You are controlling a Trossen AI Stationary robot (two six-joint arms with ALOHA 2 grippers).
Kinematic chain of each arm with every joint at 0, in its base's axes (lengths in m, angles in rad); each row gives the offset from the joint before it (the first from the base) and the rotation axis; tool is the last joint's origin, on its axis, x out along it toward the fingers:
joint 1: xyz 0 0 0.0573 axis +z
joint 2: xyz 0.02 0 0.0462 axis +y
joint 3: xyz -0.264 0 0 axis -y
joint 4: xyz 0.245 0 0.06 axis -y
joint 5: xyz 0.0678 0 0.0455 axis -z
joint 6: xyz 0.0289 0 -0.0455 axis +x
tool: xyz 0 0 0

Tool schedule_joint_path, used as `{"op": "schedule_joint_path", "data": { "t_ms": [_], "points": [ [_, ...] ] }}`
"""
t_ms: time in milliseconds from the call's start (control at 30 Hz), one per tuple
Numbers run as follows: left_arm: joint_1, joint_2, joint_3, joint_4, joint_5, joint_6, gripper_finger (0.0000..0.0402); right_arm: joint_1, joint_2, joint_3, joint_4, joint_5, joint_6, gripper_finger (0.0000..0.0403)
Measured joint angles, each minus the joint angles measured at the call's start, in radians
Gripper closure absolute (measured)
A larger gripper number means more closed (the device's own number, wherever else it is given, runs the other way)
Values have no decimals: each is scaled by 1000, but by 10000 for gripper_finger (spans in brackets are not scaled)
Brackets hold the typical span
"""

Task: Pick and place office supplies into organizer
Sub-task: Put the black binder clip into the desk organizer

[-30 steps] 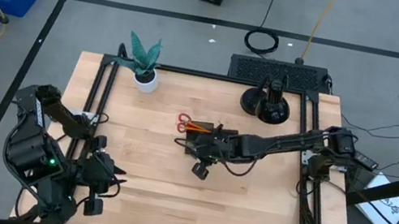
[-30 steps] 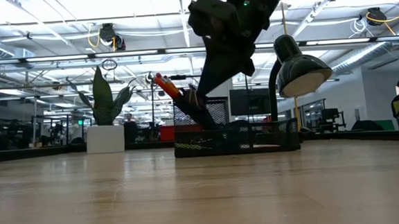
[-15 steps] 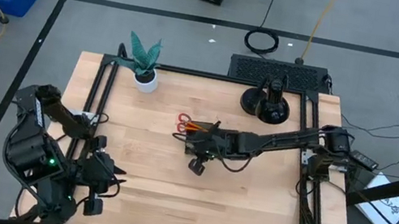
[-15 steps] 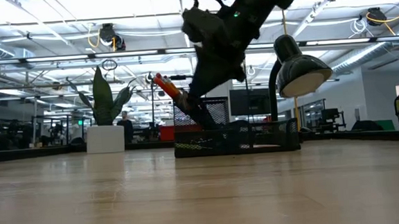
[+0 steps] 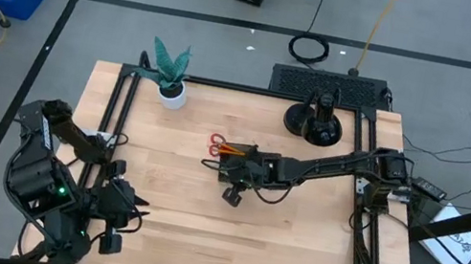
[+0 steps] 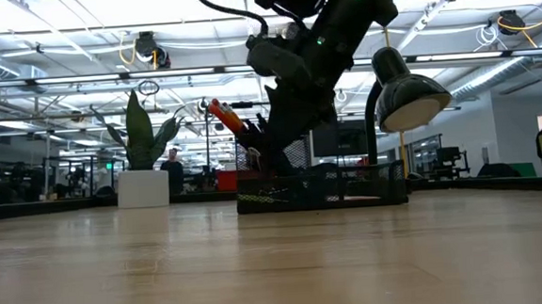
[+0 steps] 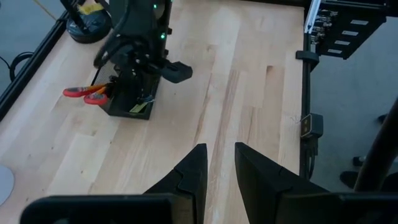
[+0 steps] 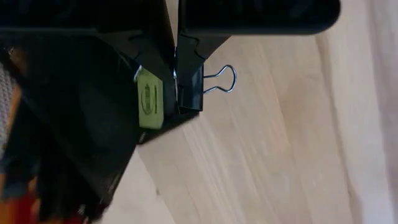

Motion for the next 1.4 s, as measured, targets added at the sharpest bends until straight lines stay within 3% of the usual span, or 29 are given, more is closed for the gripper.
{"op": "schedule_joint_path", "data": {
  "t_ms": [467, 1400],
  "points": [
    [0, 0, 0, 0, 0, 1, 316, -2, 19, 2, -17, 75, 23, 403],
    [0, 0, 0, 1, 1, 0, 316, -28, 67, 2, 8, 48, 50, 400]
  ]
}}
